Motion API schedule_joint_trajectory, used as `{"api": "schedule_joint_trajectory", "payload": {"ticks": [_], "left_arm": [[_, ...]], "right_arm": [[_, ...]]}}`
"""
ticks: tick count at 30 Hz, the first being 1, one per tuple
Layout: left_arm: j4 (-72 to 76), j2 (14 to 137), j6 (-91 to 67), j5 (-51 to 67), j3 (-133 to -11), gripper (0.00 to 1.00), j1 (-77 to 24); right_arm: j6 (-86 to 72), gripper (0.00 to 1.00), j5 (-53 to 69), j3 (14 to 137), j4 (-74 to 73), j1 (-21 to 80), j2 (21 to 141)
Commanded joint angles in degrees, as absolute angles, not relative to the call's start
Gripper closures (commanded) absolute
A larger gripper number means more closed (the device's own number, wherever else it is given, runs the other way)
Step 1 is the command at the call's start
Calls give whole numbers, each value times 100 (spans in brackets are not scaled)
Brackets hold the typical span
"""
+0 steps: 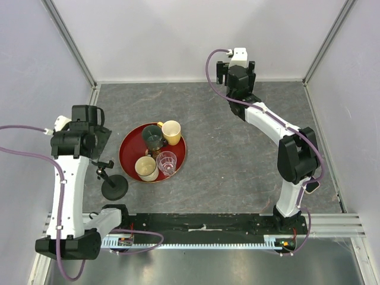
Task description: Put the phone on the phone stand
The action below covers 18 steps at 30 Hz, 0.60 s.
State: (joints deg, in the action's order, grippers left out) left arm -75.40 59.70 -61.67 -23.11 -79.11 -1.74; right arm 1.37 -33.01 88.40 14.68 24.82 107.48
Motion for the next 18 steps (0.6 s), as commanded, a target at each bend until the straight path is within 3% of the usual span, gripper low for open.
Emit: {"api": "schedule_joint_trajectory", "payload": {"ticks": [1, 18], "left_arm": [[-8816, 5924, -7092, -2215, -7928, 28, 482], [-8815, 5563, -7163, -1617, -6803, 32, 1064]], "right_arm": [[88, 2, -3217, 8815, 1591, 2575, 10494], [18, 2, -3182, 8833, 1547, 2575, 10512]]}}
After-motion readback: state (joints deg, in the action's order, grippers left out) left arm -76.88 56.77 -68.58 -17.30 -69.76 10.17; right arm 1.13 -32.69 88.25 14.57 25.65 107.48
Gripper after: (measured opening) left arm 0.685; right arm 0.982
